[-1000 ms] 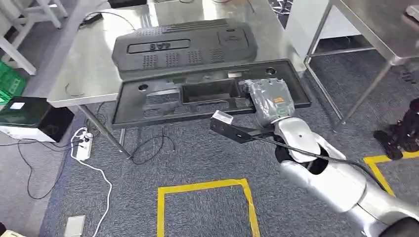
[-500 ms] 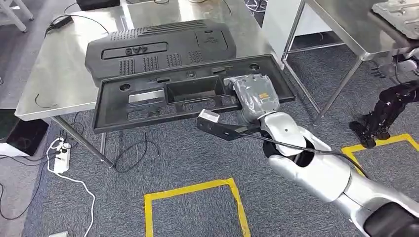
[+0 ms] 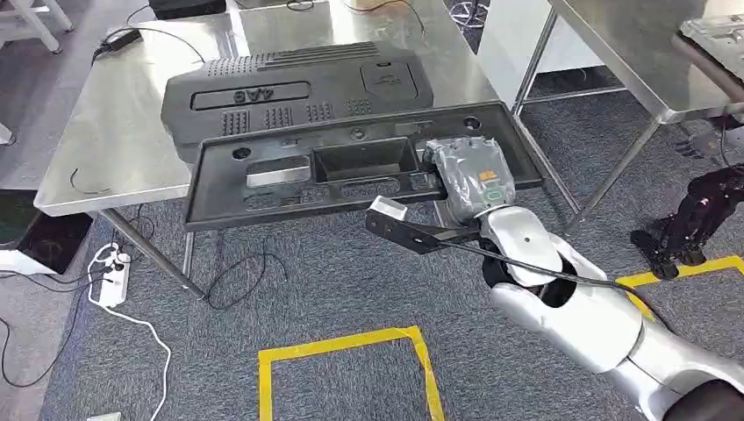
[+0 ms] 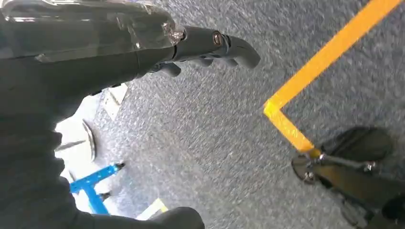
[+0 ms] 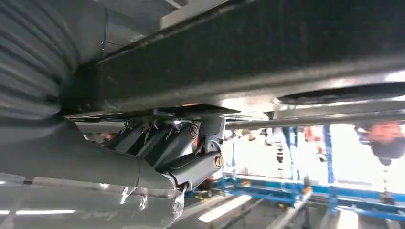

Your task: Take the parts from the cabinet and place them on the table.

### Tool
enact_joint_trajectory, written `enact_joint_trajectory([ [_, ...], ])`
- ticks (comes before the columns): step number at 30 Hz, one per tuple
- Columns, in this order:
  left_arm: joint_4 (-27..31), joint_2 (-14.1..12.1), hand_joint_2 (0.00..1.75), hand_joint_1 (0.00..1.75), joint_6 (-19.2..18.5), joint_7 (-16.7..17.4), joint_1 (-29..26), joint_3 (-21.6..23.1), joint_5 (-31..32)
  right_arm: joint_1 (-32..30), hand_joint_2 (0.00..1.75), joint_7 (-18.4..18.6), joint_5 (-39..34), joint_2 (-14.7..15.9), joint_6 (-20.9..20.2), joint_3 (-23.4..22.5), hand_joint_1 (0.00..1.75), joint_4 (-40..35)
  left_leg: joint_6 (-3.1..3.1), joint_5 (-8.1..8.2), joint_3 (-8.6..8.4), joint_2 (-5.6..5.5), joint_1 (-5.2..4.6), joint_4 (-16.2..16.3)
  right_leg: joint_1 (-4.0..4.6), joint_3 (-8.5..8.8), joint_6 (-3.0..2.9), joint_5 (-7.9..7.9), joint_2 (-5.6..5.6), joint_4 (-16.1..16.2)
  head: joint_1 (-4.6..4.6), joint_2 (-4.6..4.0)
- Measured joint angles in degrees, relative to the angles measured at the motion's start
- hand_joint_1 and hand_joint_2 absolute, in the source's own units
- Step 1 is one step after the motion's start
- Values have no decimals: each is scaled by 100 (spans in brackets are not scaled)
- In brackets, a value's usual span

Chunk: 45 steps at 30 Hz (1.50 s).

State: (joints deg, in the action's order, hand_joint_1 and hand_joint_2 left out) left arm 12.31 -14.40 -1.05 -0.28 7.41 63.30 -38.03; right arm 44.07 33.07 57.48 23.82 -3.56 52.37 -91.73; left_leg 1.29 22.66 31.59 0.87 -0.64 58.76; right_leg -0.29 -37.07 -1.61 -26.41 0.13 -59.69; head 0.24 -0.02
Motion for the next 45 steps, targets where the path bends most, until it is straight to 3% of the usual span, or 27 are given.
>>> enact_joint_trajectory([
  [1, 0, 2, 175, 0, 0, 0, -9, 2, 0, 0, 175, 2, 2, -2, 2, -2, 175, 0, 36, 66, -9, -24, 24, 89, -24, 61, -33, -3, 4, 33, 9, -2],
  [2, 0, 2, 175, 0, 0, 0, -3, 2, 0, 14, 175, 2, 4, -4, 2, -2, 175, 0, 79, 186, 102, -44, 29, 345, -34, 100, -71, -26, 3, 42, -68, -2],
  [5, 0, 2, 175, 0, 0, 0, 0, 0, -2, 16, 175, 0, 2, -9, 0, 0, 175, 0, 163, 616, 860, -45, 114, 1610, -32, 157, -98, -90, 18, 42, -155, -2],
  [6, 0, 2, 175, 0, 0, 0, -7, 0, -2, 15, 175, 0, 2, -9, 0, 0, 175, 0, 177, 576, 1023, -45, 138, 1778, -35, 177, -94, -113, 35, 41, -177, -2],
  [8, 0, 2, 175, 0, -2, 4, -25, 2, -2, 11, 175, 0, 2, -9, 0, 2, 175, 0, 193, 94, 934, -45, 179, 1316, -49, 249, -61, -168, 67, 41, -236, 0],
  [10, 0, 2, 175, 0, 0, 4, -24, 2, -2, 13, 175, 0, 4, -11, 0, 2, 175, 0, 184, -523, 560, -52, 195, 326, -62, 352, -16, -241, 76, 42, -269, 0],
  [12, 0, 0, 175, 0, 0, 4, -26, 2, -2, 18, 175, 0, 2, -11, 0, 2, 175, 0, 106, -405, 463, -80, 134, 40, -50, 355, 61, -284, 95, 44, -302, -2],
  [14, 0, 2, 175, 0, 0, 2, -22, 2, -2, 10, 175, 0, 0, -11, 0, 2, 175, 0, 25, -391, 459, -62, 130, 28, -69, 389, 162, -221, 86, 26, -267, 0],
  [16, 0, 2, 175, 0, 0, 0, -26, 2, -2, 15, 175, 0, 2, -9, 0, 0, 175, 0, -51, -378, 343, -66, 154, -33, -76, 394, 209, -288, 54, -39, -221, -2],
  [17, 0, 2, 175, 0, 0, -2, -27, 2, -2, 31, 175, 0, 2, -9, 0, 0, 175, 0, -84, -363, 305, -69, 142, -45, -71, 315, 216, -369, 43, -253, -170, -2],
  [20, 0, 2, 175, 0, 2, -7, -5, 2, -9, 35, 175, -43, 18, -15, -7, 0, 175, 2, -164, -313, 262, -68, 100, -41, -58, -378, 221, -856, 41, -1438, -42, 0],
  [21, 0, 4, 175, 0, 2, -9, -9, 2, -13, 30, 175, -57, 46, -15, -20, 4, 175, 2, -171, -284, 238, -68, 85, -40, -53, -552, 218, -884, 41, -1657, -9, -2],
  [22, 0, 6, 175, 0, 2, -9, -15, 2, -24, 26, 175, -63, 76, -15, -46, 11, 175, 2, -173, -254, 197, -70, 72, -37, -46, -605, 189, -766, 39, -1615, 15, -2],
  [23, 0, 7, 175, 0, 2, -9, -15, 2, -37, 26, 175, -63, 103, -15, -66, 15, 175, 4, -170, -211, 144, -70, 64, -36, -38, -526, 163, -497, 39, -1300, 37, -2],
  [25, 0, 7, 175, 0, 7, -15, -9, 2, -39, 32, 175, -66, 118, -17, -83, 15, 175, 4, -153, -124, 26, -70, 53, -34, -6, -173, 87, 153, 30, -322, 90, 0],
  [26, 0, 13, 175, 0, 7, -22, -13, 2, -39, 34, 175, -66, 122, -17, -85, 15, 175, 4, -138, -84, 18, -66, 63, -47, 22, -77, 48, 201, -5, -117, 99, 0],
  [27, 2, 22, 175, 0, 7, -26, 5, 2, -42, 66, 175, -66, 122, -22, -94, 22, 175, 4, -112, -78, 24, -65, 55, -27, 74, -97, 48, 34, -29, 74, 66, -2],
  [28, 2, 24, 175, 0, 9, -26, 15, 2, -46, 72, 175, -70, 125, -24, -96, 24, 175, 4, -65, -70, 46, -60, 67, -42, 80, -82, -4, 102, -10, 29, 98, 0],
  [32, 4, 26, 175, 0, 7, -31, 26, 2, -46, 79, 175, -63, 131, -26, -81, 20, 175, 7, 51, 47, -21, -63, 65, 199, 15, 137, -113, 51, 9, 175, 97, -2],
  [33, 4, 26, 175, 0, 7, -33, 37, 2, -44, 90, 175, -66, 136, -42, -76, 20, 175, 7, 95, 149, 154, -67, 81, 529, 10, 176, -147, 24, 5, 174, 24, 0],
  [36, 2, 26, 175, 0, 9, -33, 45, 2, -44, 80, 175, -83, 138, -90, -57, 22, 175, 11, 205, 520, 902, -64, 158, 1599, 4, 270, -146, -85, 24, 167, -61, 0],
  [37, 4, 26, 175, 0, 7, -33, 39, 2, -44, 75, 175, -85, 144, -96, -57, 22, 175, 17, 219, 468, 998, -64, 178, 1616, -4, 318, -133, -129, 35, 162, -83, 0],
  [38, 2, 26, 175, 0, 7, -33, 28, 2, -42, 68, 175, -85, 153, -98, -55, 22, 175, 26, 220, 289, 980, -63, 193, 1415, -12, 380, -120, -179, 43, 157, -109, -2],
  [40, 4, 24, 175, 0, 7, -31, 29, 2, -39, 71, 175, -85, 173, -109, -46, 22, 175, 33, 230, -432, 698, -63, 214, 486, -37, 530, -74, -298, 45, 141, -127, 0],
  [41, 2, 24, 175, 0, 7, -31, 26, 2, -39, 72, 175, -92, 186, -122, -44, 22, 175, 33, 225, -689, 619, -68, 215, 86, -41, 574, -39, -355, 43, 144, -151, -2],
  [42, 4, 24, 175, 0, 4, -31, 28, 2, -39, 77, 175, -100, 190, -137, -42, 22, 175, 41, 196, -477, 644, -54, 169, 43, -36, 606, -8, -375, 53, 123, -168, -2],
  [45, 2, 24, 175, 0, -2, -26, 46, 2, -37, 86, 175, -131, 197, -155, -31, 22, 175, 55, -2, -489, 562, -48, 143, 37, -31, 657, 104, -405, 47, 132, -140, -2],
])
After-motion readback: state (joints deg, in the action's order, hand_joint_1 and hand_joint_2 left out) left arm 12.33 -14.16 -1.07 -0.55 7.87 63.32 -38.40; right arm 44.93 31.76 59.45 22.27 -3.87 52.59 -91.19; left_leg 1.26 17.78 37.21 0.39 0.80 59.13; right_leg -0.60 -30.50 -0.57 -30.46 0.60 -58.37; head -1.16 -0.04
